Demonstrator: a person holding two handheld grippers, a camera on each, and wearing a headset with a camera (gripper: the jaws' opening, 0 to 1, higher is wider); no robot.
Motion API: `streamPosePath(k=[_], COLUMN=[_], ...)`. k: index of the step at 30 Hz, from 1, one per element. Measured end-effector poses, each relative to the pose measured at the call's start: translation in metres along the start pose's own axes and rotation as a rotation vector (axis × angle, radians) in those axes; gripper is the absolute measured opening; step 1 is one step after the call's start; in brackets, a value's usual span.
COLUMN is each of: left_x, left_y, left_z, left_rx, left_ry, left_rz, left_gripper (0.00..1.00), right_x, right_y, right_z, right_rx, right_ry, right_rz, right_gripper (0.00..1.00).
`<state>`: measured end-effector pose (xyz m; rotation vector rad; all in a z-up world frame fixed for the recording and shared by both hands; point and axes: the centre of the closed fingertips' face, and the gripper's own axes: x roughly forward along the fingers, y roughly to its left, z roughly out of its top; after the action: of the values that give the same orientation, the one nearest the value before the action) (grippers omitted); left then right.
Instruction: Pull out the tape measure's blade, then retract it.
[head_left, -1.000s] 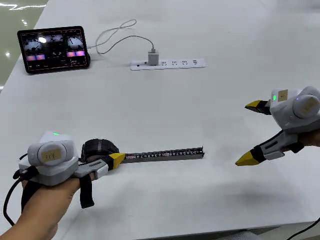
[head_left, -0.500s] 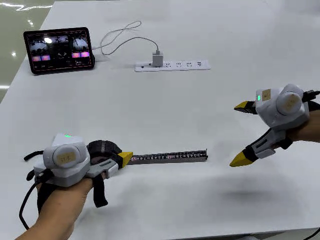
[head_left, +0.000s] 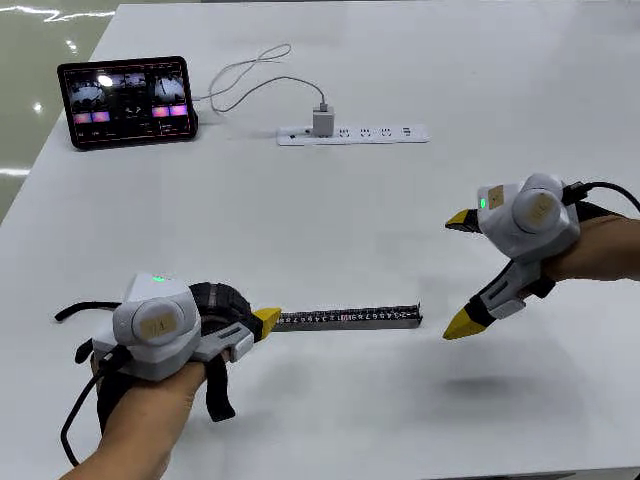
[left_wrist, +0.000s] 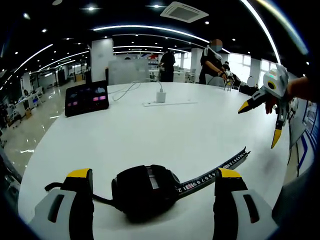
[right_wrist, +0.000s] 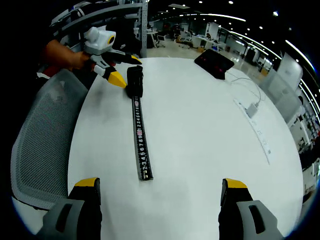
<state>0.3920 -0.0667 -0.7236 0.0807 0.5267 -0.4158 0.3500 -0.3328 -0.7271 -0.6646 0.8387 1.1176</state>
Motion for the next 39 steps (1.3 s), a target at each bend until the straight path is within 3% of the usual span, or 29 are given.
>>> streamPosePath(k=[10, 22, 27, 34, 39], left_x=[0.003, 0.002, 0.003, 0.003, 0.003], left_y=[0.004, 0.004, 0.004, 0.008, 0.009], left_z=[-0.002, -0.003, -0.004, -0.005, -0.004], left_rx=[-0.011, -0.003, -0.004, -0.016, -0.022], left_ry=[-0.013, -0.019, -0.018, -0.014, -0.016], left_rz=[0.013, 0.02, 0.021, 0.028, 0.03], left_gripper=[0.99, 0.99, 0.99, 0.99, 0.99], right_x=[0.019, 0.035, 0.04, 0.049, 0.052], right_y=[0.004, 0.007, 0.012, 0.014, 0.022], right_z=[-0.002, -0.003, -0.006, -0.012, -0.014], right_rx=[-0.026, -0.068, -0.094, -0.102, -0.107], right_ry=[0.031, 0.016, 0.019, 0.024, 0.039], right_rz=[0.033, 0.051, 0.076, 0.105, 0.128], right_gripper=[0.99, 0.87, 0.79, 0.57, 0.48])
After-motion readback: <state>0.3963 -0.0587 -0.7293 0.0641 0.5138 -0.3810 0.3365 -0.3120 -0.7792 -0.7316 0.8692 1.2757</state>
